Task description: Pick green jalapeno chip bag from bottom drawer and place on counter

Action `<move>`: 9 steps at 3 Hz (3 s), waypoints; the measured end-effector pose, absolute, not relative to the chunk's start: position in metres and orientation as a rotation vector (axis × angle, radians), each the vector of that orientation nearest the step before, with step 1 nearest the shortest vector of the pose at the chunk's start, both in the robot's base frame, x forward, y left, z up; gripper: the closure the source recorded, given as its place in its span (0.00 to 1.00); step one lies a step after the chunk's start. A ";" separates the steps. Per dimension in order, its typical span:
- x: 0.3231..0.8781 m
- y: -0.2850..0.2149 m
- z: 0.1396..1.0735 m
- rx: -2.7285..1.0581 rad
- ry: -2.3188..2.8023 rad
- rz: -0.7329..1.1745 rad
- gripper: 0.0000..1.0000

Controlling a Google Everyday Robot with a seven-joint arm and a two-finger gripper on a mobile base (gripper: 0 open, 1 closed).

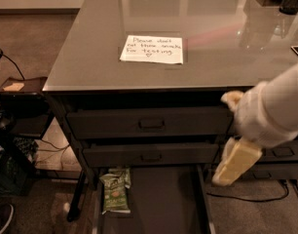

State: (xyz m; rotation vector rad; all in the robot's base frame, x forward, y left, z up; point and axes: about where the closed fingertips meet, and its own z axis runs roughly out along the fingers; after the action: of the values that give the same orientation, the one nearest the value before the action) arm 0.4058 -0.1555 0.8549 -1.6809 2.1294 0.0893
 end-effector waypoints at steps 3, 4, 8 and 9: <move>0.386 -0.060 0.674 -1.687 2.044 0.421 0.00; 0.386 -0.059 0.664 -1.680 2.053 0.451 0.00; 0.437 0.018 0.483 -1.787 1.823 0.500 0.00; 0.437 0.018 0.483 -1.788 1.823 0.501 0.00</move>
Offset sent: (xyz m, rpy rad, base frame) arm -0.0173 0.1002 -0.2032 0.2188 0.0483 0.0777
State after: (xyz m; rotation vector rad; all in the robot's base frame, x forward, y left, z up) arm 0.4366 0.0184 0.4830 -1.7881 1.8231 0.5011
